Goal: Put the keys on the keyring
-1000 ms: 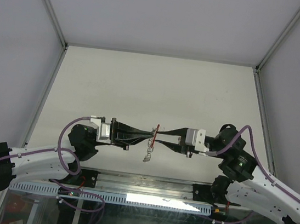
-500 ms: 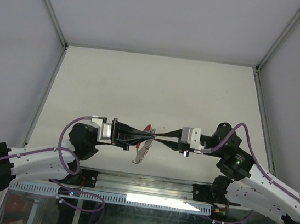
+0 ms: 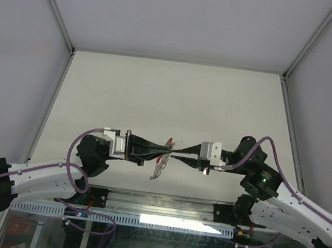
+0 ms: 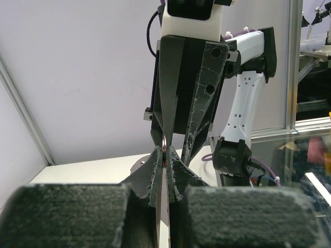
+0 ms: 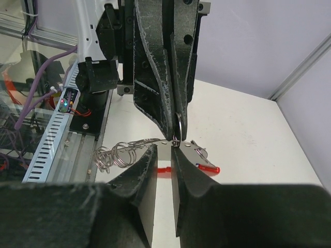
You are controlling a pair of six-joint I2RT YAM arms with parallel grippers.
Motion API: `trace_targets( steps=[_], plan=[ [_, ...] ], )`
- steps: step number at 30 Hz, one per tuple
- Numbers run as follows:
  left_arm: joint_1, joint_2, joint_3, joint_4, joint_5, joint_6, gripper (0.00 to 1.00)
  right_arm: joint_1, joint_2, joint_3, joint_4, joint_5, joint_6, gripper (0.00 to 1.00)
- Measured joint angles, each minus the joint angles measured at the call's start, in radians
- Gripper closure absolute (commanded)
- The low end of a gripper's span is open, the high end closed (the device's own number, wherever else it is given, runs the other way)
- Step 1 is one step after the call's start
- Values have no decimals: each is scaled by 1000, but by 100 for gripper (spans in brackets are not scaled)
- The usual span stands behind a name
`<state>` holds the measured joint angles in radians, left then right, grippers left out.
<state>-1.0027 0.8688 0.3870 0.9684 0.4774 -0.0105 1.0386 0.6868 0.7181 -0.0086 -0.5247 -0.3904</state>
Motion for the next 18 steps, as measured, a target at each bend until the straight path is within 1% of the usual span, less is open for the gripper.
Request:
trace_targets(
  steps=[11, 15, 18],
  plan=[
    [0, 3, 17, -19, 3, 2, 100, 0, -20, 0, -6, 1, 0, 80],
    [0, 7, 21, -20, 5, 3, 100, 0, -20, 0, -7, 3, -1, 75],
    [0, 7, 23, -21, 5, 3, 100, 0, -20, 0, -8, 11, -2, 74]
  ],
)
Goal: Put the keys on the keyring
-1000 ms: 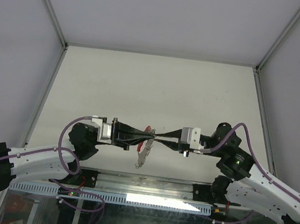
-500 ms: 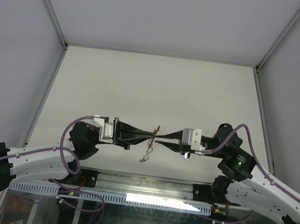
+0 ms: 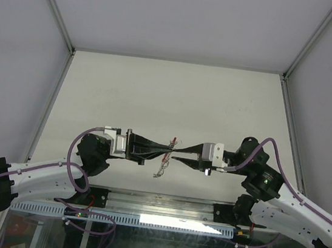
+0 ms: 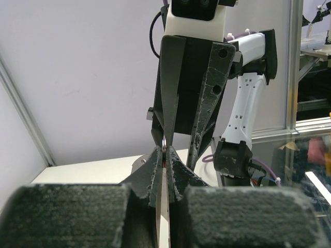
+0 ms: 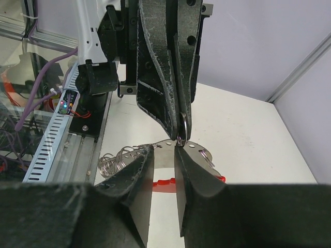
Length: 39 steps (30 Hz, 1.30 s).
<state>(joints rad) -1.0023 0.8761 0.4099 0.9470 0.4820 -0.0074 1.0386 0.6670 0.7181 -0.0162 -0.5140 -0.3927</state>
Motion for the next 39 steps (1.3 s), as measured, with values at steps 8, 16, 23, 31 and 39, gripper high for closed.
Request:
trace_targets(
  steps=[8, 16, 23, 31, 39],
  plan=[
    [0, 1, 3, -13, 1, 0, 100, 0, -2, 0, -2, 31, -3, 74],
    [0, 7, 6, -18, 12, 1, 100, 0, -8, 0, -5, 45, -6, 80],
    [0, 10, 9, -21, 18, 5, 100, 0, -9, 0, -5, 43, -6, 86],
    [0, 18, 14, -22, 23, 13, 100, 0, -9, 0, -5, 43, -6, 85],
    [0, 19, 18, -26, 24, 23, 100, -1, -9, 0, -5, 46, -6, 86]
  ],
)
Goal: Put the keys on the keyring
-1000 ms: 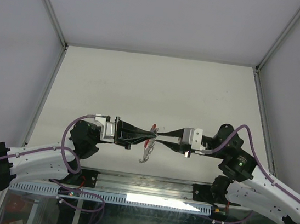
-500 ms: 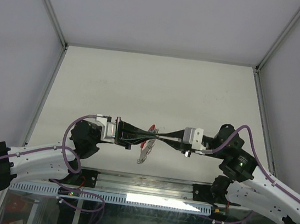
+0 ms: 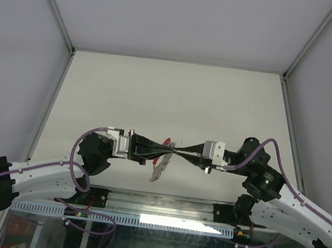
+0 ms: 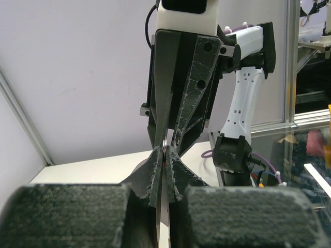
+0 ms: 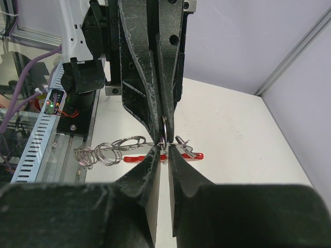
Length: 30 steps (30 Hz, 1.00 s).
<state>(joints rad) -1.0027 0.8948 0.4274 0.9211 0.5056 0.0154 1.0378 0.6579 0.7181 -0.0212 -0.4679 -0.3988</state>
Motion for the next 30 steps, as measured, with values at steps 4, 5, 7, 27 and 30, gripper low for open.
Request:
trace_targets(
  steps=[4, 5, 7, 27, 30],
  plan=[
    [0, 1, 2, -2, 0, 1, 100, 0, -1, 0, 0, 1, 0, 81],
    [0, 1, 2, -2, -1, 2, 100, 0, -2, 0, 0, 0, 0, 81],
    [0, 1, 2, -2, -1, 3, 100, 0, -3, 0, -1, 0, 0, 81],
    [0, 8, 8, -10, -1, 11, 100, 0, -17, 0, -13, 19, -1, 82],
    [0, 9, 8, -13, -1, 12, 100, 0, -21, 0, -14, 21, -1, 82]
  ],
)
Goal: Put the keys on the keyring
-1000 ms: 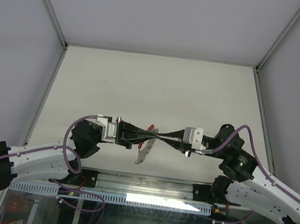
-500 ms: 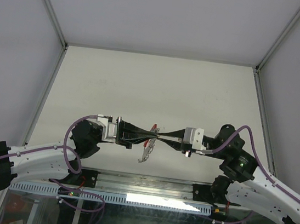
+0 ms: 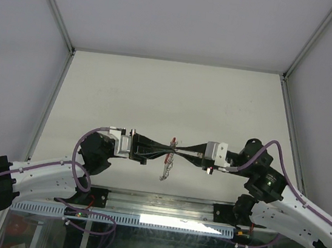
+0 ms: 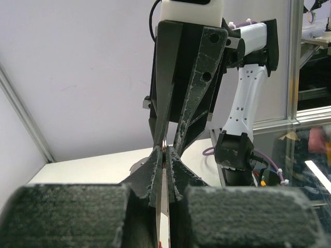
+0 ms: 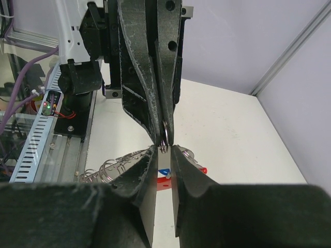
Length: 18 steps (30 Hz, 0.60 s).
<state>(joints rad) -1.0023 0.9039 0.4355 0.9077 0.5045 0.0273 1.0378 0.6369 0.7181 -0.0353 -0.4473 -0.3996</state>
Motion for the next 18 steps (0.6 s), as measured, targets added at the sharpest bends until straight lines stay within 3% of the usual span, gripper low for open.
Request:
trace_targets(
  steps=[9, 12, 18],
  plan=[
    [0, 7, 0, -9, -1, 8, 100, 0, -6, 0, -1, -1, 0, 87],
    [0, 7, 0, -10, -2, 11, 100, 0, -6, 0, 0, -2, 0, 100],
    [1, 9, 0, -13, -5, 13, 100, 1, -3, 0, -3, -2, -3, 100]
  ],
)
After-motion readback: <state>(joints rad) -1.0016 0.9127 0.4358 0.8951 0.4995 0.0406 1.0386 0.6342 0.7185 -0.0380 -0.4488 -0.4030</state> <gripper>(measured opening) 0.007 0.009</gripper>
